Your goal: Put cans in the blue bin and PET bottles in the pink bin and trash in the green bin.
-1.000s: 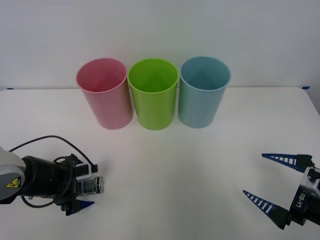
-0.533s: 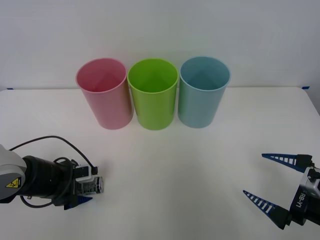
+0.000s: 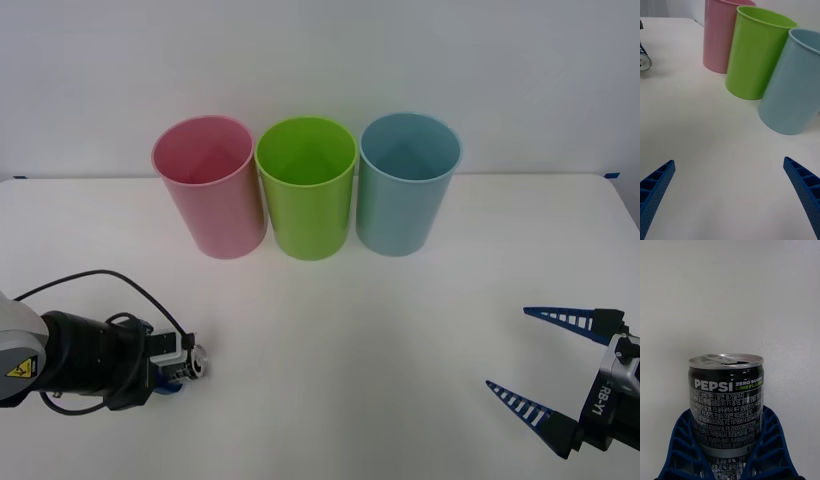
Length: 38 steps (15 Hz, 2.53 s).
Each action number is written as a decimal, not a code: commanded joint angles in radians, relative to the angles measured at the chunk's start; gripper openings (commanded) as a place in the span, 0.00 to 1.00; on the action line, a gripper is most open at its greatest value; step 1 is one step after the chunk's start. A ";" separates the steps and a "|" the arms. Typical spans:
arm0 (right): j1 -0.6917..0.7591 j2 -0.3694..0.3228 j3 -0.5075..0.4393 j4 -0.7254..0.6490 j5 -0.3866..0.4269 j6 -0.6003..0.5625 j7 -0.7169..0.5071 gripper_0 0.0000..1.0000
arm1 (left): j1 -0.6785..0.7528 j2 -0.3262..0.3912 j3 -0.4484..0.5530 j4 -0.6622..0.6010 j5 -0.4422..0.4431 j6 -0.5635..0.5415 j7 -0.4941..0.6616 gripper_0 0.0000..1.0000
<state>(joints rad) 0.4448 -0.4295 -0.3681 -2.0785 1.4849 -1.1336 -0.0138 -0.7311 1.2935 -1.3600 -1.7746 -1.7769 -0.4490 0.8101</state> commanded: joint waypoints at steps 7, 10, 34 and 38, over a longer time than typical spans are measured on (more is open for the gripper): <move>0.000 0.000 0.000 0.000 0.000 0.000 0.000 1.00 | 0.027 0.069 0.002 -0.066 0.387 0.111 -0.332 0.00; 0.000 0.000 0.000 0.000 0.000 0.000 0.000 1.00 | 0.128 0.066 0.091 -0.092 0.559 0.141 -0.528 0.00; 0.000 0.000 0.000 0.000 0.000 0.000 0.000 1.00 | 0.793 -0.327 1.225 -0.296 0.584 -0.405 -0.378 0.00; 0.000 0.000 0.000 0.000 0.000 0.000 0.000 1.00 | 0.800 -0.329 1.236 -0.345 0.653 -0.350 -0.355 0.00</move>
<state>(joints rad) 0.4449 -0.4295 -0.3681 -2.0785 1.4849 -1.1336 -0.0138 0.0691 0.9649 -0.1283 -2.1082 -1.1271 -0.8162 0.4496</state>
